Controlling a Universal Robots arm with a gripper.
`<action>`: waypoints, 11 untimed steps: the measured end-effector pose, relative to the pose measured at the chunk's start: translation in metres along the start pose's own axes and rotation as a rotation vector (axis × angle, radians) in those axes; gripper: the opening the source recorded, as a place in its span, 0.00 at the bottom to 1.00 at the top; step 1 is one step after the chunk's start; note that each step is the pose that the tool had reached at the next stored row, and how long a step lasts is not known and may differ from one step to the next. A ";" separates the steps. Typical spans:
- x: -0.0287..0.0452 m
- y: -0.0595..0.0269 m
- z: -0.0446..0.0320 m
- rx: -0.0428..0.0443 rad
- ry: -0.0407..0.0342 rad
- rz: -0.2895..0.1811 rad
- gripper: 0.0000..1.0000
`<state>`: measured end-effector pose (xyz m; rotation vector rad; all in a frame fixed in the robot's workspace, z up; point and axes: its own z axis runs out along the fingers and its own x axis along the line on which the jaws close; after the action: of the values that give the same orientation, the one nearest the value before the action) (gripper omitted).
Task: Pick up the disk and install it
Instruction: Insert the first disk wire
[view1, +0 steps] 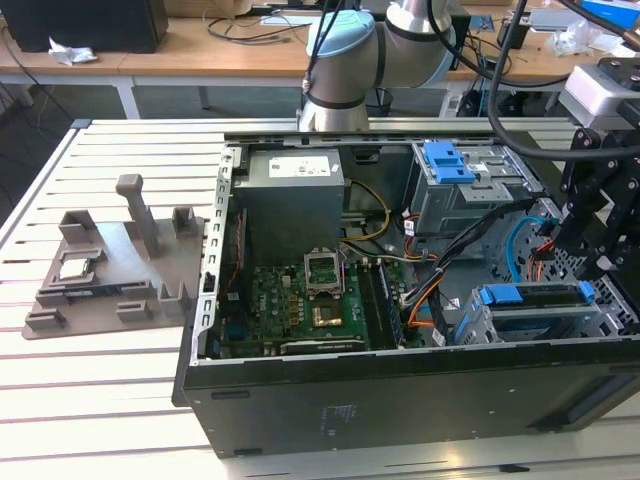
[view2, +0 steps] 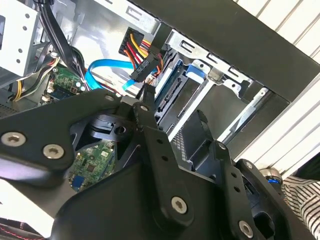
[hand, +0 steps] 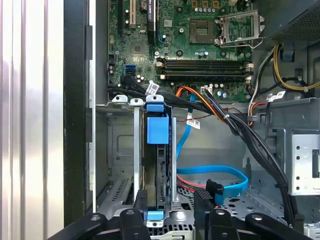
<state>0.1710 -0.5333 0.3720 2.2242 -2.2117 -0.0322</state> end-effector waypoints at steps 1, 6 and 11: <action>-0.0018 -0.0013 0.0001 0.0000 0.0007 0.000 0.50; -0.0133 -0.0071 0.0020 -0.0010 0.0010 0.000 0.50; -0.0300 -0.0168 0.0040 -0.0021 0.0011 0.000 0.50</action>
<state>0.1876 -0.5031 0.3681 2.2226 -2.2101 -0.0332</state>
